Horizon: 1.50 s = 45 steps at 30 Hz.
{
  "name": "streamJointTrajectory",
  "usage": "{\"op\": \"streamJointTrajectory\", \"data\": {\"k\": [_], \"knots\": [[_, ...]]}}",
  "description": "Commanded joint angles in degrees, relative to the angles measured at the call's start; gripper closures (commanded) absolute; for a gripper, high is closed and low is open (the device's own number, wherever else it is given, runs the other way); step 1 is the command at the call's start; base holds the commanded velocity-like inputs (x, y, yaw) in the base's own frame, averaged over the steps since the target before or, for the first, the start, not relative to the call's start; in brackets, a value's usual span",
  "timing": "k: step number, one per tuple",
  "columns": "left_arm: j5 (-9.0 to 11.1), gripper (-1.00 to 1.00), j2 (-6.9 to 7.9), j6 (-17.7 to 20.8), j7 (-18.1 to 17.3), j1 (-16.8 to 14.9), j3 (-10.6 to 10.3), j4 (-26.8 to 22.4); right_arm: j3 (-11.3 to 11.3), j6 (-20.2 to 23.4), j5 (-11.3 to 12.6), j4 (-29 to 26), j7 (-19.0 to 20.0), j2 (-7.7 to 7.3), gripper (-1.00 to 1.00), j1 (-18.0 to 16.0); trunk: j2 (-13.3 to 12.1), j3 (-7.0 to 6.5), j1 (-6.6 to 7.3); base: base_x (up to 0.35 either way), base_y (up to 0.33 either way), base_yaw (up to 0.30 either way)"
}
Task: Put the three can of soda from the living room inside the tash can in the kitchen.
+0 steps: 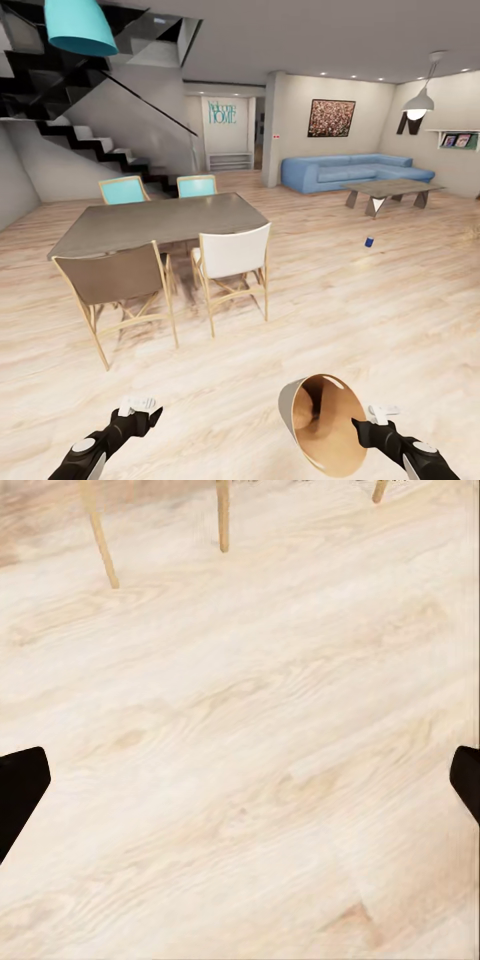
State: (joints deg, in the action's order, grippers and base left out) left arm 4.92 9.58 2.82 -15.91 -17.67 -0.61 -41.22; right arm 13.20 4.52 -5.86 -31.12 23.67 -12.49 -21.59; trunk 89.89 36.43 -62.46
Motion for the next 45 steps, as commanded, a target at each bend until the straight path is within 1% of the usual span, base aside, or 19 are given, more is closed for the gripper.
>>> {"op": "streamJointTrajectory", "data": {"k": [1,4,9,10,11,14,17,22,24,29,31,32,35,38,39,45], "knots": [[0.0,-1.00,0.00,0.0,0.0,0.0,0.0,0.0,0.1,0.0,0.5,-0.1,0.2,-0.02,1.00,0.0,0.0,-0.01,0.00,0.187,-0.238,-0.248],[0.0,-1.00,0.00,0.0,0.0,0.0,0.0,0.0,0.1,0.0,0.5,-0.1,0.3,-0.05,1.00,0.0,0.0,-0.01,0.00,0.187,-0.238,-0.215],[0.0,-1.00,0.00,0.0,0.0,0.0,0.0,0.0,-0.1,-0.5,0.5,-0.1,0.6,-0.15,1.00,0.0,0.0,-0.01,0.00,0.188,-0.238,-0.067],[0.3,-1.00,-0.33,0.3,0.3,-0.3,0.3,0.3,-0.5,-0.2,-0.4,-0.3,0.1,0.18,1.00,-0.3,0.0,0.00,0.00,0.000,0.000,0.000],[0.2,-1.00,-0.65,0.7,0.7,-0.6,0.7,0.6,-0.6,0.0,-1.3,-0.6,-0.8,0.46,1.00,-0.7,0.0,0.00,0.00,0.000,0.000,0.000],[0.2,-1.00,-1.44,1.6,1.6,-1.6,1.6,1.6,-2.0,0.9,-1.7,-1.3,-2.2,1.46,1.00,-1.5,0.0,0.00,0.00,0.000,0.000,0.000],[0.2,-1.00,-1.44,2.6,2.5,-2.6,2.6,2.6,-3.3,1.8,-1.8,-2.1,-3.6,2.46,1.00,-2.4,0.0,0.00,0.00,0.000,0.000,0.000],[0.2,-1.00,-1.44,4.2,2.5,-4.3,2.6,4.2,-5.3,3.2,-1.8,-3.2,-6.0,4.06,1.00,-3.9,0.0,0.00,0.00,0.000,0.000,0.000],[0.2,-1.00,-1.44,4.8,2.5,-4.9,2.6,4.9,-5.8,3.8,-1.7,-3.2,-6.9,4.06,1.00,-4.5,0.0,0.00,0.00,0.000,0.000,0.000],[0.2,-1.00,-1.44,6.4,2.5,-6.5,2.6,6.5,-5.8,5.2,-2.6,-3.2,-6.9,4.06,1.00,-6.0,0.0,0.00,0.00,0.000,0.000,0.000],[0.1,-1.00,-0.78,7.1,1.8,-7.2,2.0,5.8,-5.2,5.7,-2.7,-2.5,-6.5,3.40,1.00,-6.6,0.0,0.00,0.00,0.000,0.000,0.000],[0.1,-1.00,-0.46,7.0,1.5,-6.8,1.7,5.4,-4.8,6.0,-3.2,-2.1,-6.4,3.05,1.00,-6.9,0.0,0.00,0.00,0.000,0.000,0.000],[0.1,-1.00,0.48,6.0,0.5,-5.8,0.7,4.8,-3.8,4.7,-4.4,-0.9,-6.0,2.01,1.00,-5.8,0.0,0.00,0.00,0.000,0.000,0.000],[0.1,-1.00,0.61,5.1,-0.4,-4.8,0.0,4.7,-3.1,3.6,-5.9,0.4,-5.6,0.97,1.00,-4.8,0.0,0.00,0.00,0.000,0.000,0.000],[0.1,-1.00,0.65,-3.7,-1.6,1.4,0.0,4.7,1.2,-4.6,1.0,0.9,1.5,-1.83,1.00,2.3,0.0,0.00,0.00,0.000,-0.033,0.000],[-0.1,-1.00,0.69,-4.2,-1.7,1.7,-0.1,4.7,1.4,-5.3,1.1,0.9,1.6,-1.95,1.00,2.8,0.0,0.00,0.00,0.000,-0.145,0.000]]}}
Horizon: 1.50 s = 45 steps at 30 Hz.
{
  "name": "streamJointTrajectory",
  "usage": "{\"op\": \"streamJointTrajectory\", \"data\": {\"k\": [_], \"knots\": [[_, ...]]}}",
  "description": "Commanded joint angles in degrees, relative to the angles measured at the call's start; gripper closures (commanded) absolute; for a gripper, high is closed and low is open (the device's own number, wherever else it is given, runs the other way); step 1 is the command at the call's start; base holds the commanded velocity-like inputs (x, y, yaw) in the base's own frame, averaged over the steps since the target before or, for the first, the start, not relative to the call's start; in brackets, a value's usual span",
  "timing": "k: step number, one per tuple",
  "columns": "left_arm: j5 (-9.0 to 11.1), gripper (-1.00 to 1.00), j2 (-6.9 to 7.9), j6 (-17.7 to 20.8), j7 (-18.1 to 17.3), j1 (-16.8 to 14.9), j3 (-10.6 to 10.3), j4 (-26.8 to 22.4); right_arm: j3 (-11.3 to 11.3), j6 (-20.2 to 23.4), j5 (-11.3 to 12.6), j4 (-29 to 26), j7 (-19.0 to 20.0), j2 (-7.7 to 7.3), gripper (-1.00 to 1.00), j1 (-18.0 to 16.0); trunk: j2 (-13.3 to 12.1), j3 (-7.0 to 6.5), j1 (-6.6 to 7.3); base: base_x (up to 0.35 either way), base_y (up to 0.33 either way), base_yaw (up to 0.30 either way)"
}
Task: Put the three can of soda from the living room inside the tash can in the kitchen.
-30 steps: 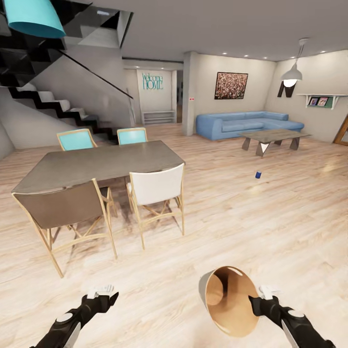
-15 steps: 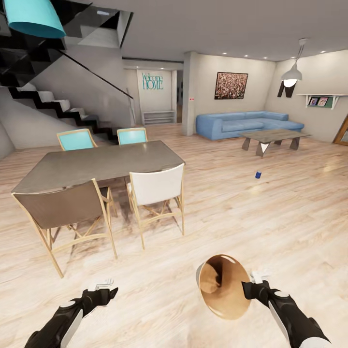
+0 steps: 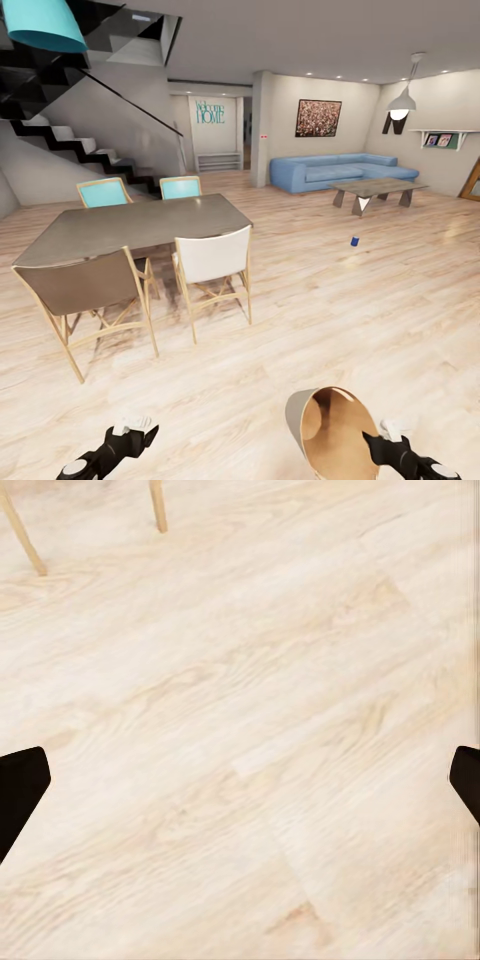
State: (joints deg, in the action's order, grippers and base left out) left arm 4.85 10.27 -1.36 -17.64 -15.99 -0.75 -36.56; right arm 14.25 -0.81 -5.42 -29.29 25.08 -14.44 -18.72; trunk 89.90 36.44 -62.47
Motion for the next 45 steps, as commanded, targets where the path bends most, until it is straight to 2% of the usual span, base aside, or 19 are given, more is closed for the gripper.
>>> {"op": "streamJointTrajectory", "data": {"k": [1,20,27,45], "knots": [[0.0,-1.00,0.00,0.0,0.0,0.0,0.0,0.0,0.3,0.0,0.7,-0.9,0.2,-0.01,1.00,0.0,0.0,-0.01,0.00,0.000,-0.229,0.000],[-0.3,-1.00,-0.02,-0.1,0.0,0.1,0.0,0.0,0.4,-0.2,0.8,-1.3,0.1,-0.01,1.00,0.1,0.0,-0.01,0.00,0.006,-0.259,0.000],[-0.3,-1.00,0.01,-0.1,0.0,0.1,0.0,0.0,0.5,-0.1,1.0,-1.3,0.1,0.01,1.00,0.1,0.0,-0.11,0.00,0.103,-0.040,-0.123],[-0.1,-1.00,0.01,0.3,-0.1,0.0,0.0,0.1,0.9,0.0,1.1,-1.3,0.2,-0.33,1.00,0.1,0.0,-0.67,0.00,0.142,-0.002,-0.230]]}}
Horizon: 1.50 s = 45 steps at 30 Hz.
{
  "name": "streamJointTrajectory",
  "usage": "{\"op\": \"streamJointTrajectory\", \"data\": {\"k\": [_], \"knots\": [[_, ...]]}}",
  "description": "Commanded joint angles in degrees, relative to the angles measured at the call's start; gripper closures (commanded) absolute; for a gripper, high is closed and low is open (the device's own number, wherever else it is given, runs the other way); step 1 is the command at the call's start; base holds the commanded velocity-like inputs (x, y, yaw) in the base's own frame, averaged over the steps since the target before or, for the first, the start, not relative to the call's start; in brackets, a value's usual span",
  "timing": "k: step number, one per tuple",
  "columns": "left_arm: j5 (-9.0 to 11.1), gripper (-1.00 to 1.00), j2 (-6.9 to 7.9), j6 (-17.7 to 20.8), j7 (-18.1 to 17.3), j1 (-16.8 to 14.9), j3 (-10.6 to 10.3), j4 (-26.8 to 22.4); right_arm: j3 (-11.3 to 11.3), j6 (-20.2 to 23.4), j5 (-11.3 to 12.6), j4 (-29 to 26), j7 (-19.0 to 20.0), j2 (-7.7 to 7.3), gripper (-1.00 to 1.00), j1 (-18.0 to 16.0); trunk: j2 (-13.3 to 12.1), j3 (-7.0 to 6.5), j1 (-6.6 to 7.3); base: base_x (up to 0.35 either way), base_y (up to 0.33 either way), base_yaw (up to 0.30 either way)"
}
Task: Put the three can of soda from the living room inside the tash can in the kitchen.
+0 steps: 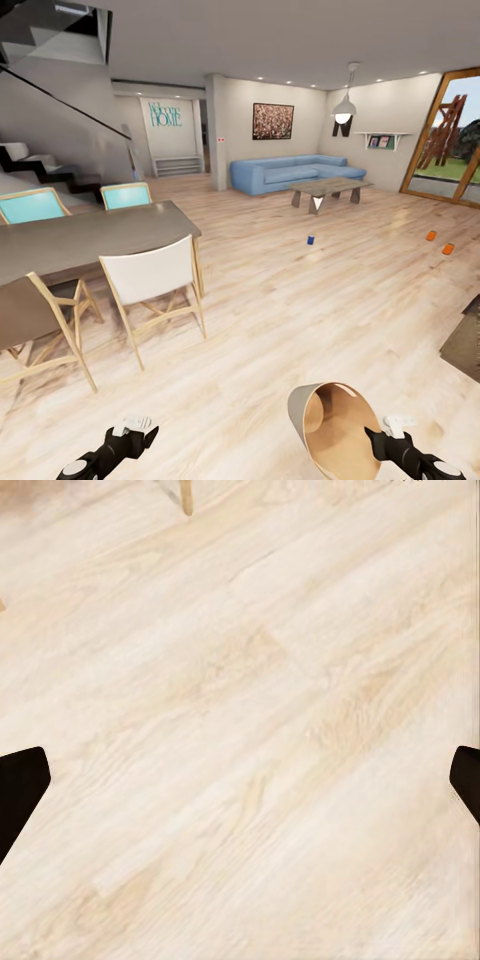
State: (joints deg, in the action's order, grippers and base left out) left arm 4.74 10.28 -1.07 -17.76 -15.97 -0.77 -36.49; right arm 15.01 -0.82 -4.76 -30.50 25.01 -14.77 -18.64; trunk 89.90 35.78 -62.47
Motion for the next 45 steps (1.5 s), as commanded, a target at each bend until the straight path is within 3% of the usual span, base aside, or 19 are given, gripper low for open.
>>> {"op": "streamJointTrajectory", "data": {"k": [1,23,45], "knots": [[0.0,-1.00,0.00,0.0,0.0,0.0,0.0,0.0,0.1,0.0,0.4,-0.1,0.2,0.00,1.00,0.0,0.0,-0.04,0.00,0.167,0.000,-0.237],[0.0,-1.00,0.00,-0.4,0.0,0.0,0.0,0.0,0.1,0.0,0.4,-0.1,0.1,0.33,1.00,-0.2,0.0,-0.40,0.00,0.297,0.000,-0.238],[0.2,-1.00,0.06,-0.3,-0.1,0.0,0.0,-0.4,-0.2,-0.1,0.4,0.0,0.1,0.45,1.00,-0.2,0.0,-0.40,0.00,0.321,0.000,-0.126]]}}
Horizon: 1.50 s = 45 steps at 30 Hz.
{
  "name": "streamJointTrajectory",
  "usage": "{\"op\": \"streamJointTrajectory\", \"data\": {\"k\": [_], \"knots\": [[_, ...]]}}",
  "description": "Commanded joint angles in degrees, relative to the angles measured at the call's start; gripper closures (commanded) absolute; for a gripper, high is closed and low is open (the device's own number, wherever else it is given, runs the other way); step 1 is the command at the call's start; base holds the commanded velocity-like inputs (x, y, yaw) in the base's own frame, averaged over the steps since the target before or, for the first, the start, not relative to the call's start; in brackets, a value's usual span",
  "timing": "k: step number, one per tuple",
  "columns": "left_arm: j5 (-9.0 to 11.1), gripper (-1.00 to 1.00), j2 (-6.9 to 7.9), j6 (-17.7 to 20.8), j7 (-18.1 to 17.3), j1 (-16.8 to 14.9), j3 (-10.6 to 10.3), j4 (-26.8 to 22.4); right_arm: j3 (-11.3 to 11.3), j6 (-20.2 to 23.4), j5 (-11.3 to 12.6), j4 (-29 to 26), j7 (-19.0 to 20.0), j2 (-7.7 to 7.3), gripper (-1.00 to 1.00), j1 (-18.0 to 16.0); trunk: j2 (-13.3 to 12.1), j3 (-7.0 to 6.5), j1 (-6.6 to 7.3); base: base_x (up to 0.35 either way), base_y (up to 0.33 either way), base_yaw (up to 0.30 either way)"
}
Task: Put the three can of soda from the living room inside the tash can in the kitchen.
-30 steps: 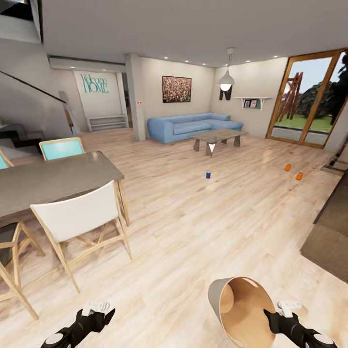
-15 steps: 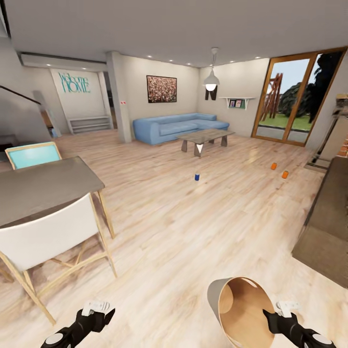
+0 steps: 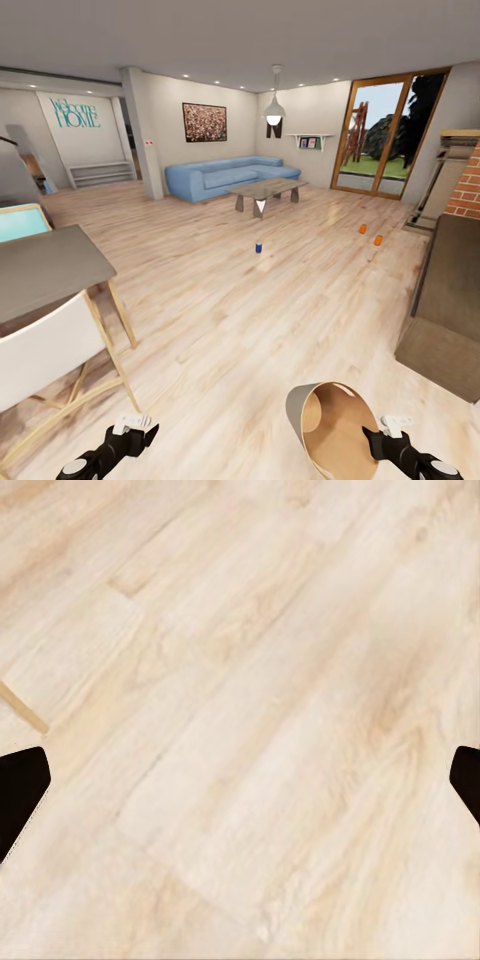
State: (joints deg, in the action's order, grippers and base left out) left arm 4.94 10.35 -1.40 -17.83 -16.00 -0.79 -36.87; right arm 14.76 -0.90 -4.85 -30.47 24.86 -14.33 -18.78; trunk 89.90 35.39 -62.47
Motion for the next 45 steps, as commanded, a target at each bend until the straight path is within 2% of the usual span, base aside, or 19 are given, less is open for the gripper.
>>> {"op": "streamJointTrajectory", "data": {"k": [1,45], "knots": [[0.0,-1.00,0.00,0.0,0.0,0.0,0.0,0.0,0.1,0.0,0.5,-0.1,0.2,0.00,1.00,0.0,0.0,-0.01,0.00,0.321,0.000,-0.019],[-0.4,-1.00,-0.01,-0.1,0.1,0.0,-0.1,0.3,-0.1,0.0,0.5,0.0,0.3,0.07,1.00,0.0,0.0,-0.01,0.00,0.322,0.000,-0.009]]}}
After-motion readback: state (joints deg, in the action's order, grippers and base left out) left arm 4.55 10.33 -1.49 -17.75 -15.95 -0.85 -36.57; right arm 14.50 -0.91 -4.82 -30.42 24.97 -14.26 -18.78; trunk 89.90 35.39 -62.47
